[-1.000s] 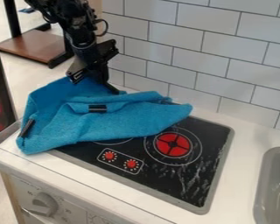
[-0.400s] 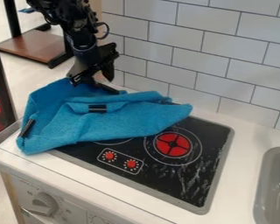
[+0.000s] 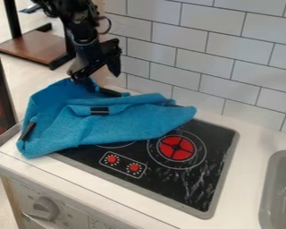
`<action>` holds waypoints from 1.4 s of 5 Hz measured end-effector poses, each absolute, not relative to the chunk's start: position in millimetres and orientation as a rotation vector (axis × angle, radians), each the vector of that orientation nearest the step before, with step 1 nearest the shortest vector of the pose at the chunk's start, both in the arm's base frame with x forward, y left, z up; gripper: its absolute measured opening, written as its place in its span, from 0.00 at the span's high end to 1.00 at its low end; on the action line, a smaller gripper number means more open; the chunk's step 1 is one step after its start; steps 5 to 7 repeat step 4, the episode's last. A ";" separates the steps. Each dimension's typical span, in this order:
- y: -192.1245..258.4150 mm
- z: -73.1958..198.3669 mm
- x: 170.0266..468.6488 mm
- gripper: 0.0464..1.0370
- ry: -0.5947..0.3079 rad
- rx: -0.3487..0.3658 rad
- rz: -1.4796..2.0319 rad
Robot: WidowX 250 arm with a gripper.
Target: Unfold the cloth from the bottom right to the top left
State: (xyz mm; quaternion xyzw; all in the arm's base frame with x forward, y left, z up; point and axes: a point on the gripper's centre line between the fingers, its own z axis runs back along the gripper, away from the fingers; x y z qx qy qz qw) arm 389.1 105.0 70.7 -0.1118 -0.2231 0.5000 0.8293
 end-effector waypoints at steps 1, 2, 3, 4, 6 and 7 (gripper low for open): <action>102.7 85.5 389.1 0.04 -0.500 -0.259 1.042; 95.2 105.8 378.8 0.04 -0.521 -0.285 1.011; 91.3 114.5 365.2 0.04 -0.500 -0.259 0.955; 91.1 114.9 364.8 0.04 -0.499 -0.257 0.948; 91.1 114.9 364.8 0.04 -0.499 -0.257 0.948; 91.1 114.9 364.8 0.04 -0.499 -0.257 0.948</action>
